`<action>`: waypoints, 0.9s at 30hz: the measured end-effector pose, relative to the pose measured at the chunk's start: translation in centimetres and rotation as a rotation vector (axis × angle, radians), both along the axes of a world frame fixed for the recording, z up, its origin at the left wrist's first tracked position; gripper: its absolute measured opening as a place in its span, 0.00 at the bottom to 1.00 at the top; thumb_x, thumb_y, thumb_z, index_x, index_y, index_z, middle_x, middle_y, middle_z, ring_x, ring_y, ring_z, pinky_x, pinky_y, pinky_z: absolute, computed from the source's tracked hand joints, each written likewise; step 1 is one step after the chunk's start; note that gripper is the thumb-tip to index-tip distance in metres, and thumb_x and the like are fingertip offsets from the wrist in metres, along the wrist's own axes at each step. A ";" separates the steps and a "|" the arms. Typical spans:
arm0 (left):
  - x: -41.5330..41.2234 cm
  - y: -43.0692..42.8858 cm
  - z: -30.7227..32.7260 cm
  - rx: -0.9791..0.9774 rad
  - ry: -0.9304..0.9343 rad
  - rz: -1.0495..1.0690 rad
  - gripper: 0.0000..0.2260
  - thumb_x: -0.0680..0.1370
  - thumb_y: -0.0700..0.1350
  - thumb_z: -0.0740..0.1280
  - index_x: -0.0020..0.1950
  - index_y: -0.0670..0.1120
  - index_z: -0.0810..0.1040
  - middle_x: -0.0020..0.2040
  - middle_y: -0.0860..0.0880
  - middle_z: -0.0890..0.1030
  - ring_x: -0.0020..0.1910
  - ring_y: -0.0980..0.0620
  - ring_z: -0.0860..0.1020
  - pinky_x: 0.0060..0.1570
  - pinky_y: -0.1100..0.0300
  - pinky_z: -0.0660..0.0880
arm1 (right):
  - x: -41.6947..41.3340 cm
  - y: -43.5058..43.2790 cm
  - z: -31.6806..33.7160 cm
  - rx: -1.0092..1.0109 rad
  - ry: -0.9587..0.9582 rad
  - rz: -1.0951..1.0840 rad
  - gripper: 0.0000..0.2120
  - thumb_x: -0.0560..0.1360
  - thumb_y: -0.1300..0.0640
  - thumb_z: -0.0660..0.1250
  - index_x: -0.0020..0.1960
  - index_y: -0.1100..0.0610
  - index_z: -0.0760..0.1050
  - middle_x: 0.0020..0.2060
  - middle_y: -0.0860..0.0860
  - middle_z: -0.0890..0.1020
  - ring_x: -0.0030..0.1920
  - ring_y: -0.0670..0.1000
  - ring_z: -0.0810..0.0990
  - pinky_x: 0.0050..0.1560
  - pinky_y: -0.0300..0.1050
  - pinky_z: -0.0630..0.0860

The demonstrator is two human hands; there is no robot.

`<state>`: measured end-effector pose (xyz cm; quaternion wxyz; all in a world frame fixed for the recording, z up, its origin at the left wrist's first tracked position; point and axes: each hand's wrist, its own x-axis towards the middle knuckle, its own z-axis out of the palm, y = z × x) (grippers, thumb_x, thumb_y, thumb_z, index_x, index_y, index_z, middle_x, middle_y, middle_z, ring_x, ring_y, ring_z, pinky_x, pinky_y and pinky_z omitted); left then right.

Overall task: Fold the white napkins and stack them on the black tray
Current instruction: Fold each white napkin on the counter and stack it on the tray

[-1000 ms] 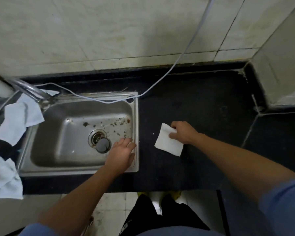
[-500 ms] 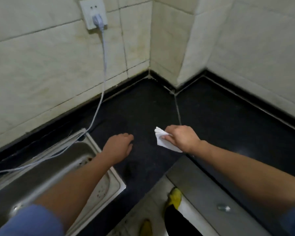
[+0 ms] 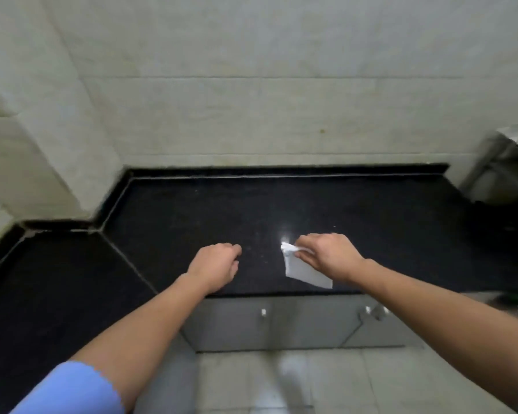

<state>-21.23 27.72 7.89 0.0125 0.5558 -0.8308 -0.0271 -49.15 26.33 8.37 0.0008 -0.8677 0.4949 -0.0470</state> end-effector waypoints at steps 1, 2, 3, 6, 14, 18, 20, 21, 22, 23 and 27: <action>-3.3 -0.8 0.2 -0.007 0.002 -0.051 0.11 0.79 0.49 0.59 0.59 0.47 0.73 0.55 0.48 0.79 0.53 0.45 0.78 0.49 0.52 0.75 | -3.4 0.8 0.3 -0.006 0.002 -0.056 0.15 0.80 0.40 0.54 0.56 0.49 0.72 0.49 0.47 0.80 0.47 0.54 0.79 0.40 0.47 0.70; -6.7 -1.5 0.4 -0.014 0.009 -0.094 0.11 0.79 0.49 0.59 0.58 0.47 0.73 0.55 0.48 0.79 0.53 0.45 0.78 0.48 0.52 0.75 | -6.9 1.6 0.5 -0.015 -0.001 -0.109 0.15 0.80 0.41 0.54 0.56 0.48 0.72 0.49 0.46 0.80 0.48 0.54 0.79 0.41 0.47 0.70; -10.3 -1.9 0.5 -0.024 0.017 -0.132 0.11 0.79 0.49 0.59 0.58 0.47 0.73 0.55 0.48 0.79 0.53 0.45 0.77 0.48 0.52 0.75 | -10.4 2.5 0.8 -0.018 -0.002 -0.158 0.15 0.80 0.41 0.54 0.57 0.48 0.72 0.50 0.46 0.80 0.48 0.54 0.79 0.41 0.47 0.70; -21.0 -2.2 0.6 -0.021 0.050 -0.234 0.09 0.79 0.49 0.59 0.55 0.46 0.74 0.53 0.48 0.79 0.52 0.45 0.78 0.47 0.52 0.74 | -20.5 5.6 1.2 -0.019 -0.008 -0.286 0.14 0.80 0.42 0.55 0.57 0.48 0.73 0.50 0.46 0.80 0.49 0.53 0.79 0.42 0.47 0.70; -45.1 -1.5 1.4 0.009 0.070 -0.532 0.09 0.79 0.48 0.60 0.55 0.47 0.74 0.54 0.48 0.79 0.51 0.45 0.78 0.47 0.52 0.75 | -42.7 12.2 2.8 -0.089 -0.014 -0.583 0.14 0.80 0.42 0.55 0.55 0.49 0.73 0.49 0.47 0.81 0.50 0.54 0.80 0.41 0.48 0.72; -54.9 -2.9 2.2 -0.007 0.081 -0.647 0.09 0.78 0.48 0.59 0.55 0.48 0.74 0.53 0.48 0.79 0.50 0.44 0.78 0.46 0.52 0.75 | -51.2 14.1 3.2 -0.103 -0.063 -0.727 0.12 0.80 0.43 0.56 0.56 0.48 0.73 0.50 0.46 0.81 0.51 0.53 0.79 0.40 0.47 0.70; -59.3 -3.9 2.2 -0.019 0.074 -0.706 0.09 0.78 0.48 0.59 0.55 0.48 0.74 0.52 0.48 0.79 0.50 0.44 0.78 0.46 0.52 0.74 | -55.0 14.4 3.3 -0.103 -0.072 -0.802 0.12 0.80 0.43 0.56 0.57 0.47 0.73 0.53 0.45 0.81 0.53 0.52 0.79 0.41 0.46 0.68; -61.5 -4.6 2.2 -0.026 0.076 -0.734 0.09 0.78 0.48 0.59 0.55 0.48 0.74 0.52 0.48 0.79 0.50 0.45 0.78 0.45 0.52 0.74 | -56.8 14.4 3.3 -0.104 -0.068 -0.829 0.12 0.80 0.43 0.56 0.57 0.46 0.73 0.53 0.45 0.81 0.54 0.53 0.79 0.43 0.47 0.69; -63.7 -5.3 2.2 -0.032 0.082 -0.757 0.09 0.78 0.48 0.59 0.54 0.48 0.74 0.51 0.48 0.79 0.49 0.45 0.78 0.45 0.52 0.75 | -58.6 14.2 3.4 -0.106 -0.062 -0.847 0.12 0.80 0.43 0.56 0.57 0.46 0.73 0.53 0.45 0.81 0.55 0.53 0.79 0.44 0.47 0.71; -65.9 -6.1 2.2 -0.039 0.089 -0.780 0.08 0.78 0.48 0.59 0.54 0.48 0.74 0.51 0.48 0.79 0.49 0.45 0.78 0.44 0.51 0.75 | -60.4 13.9 3.5 -0.104 -0.058 -0.863 0.12 0.80 0.43 0.56 0.57 0.47 0.73 0.53 0.46 0.81 0.54 0.53 0.79 0.44 0.48 0.71; -74.4 -10.3 2.1 -0.071 0.134 -0.850 0.08 0.78 0.49 0.59 0.54 0.49 0.74 0.50 0.49 0.79 0.49 0.46 0.78 0.42 0.52 0.74 | -67.4 11.2 4.4 -0.122 -0.037 -0.907 0.11 0.80 0.44 0.57 0.56 0.48 0.73 0.52 0.47 0.81 0.53 0.54 0.78 0.43 0.48 0.71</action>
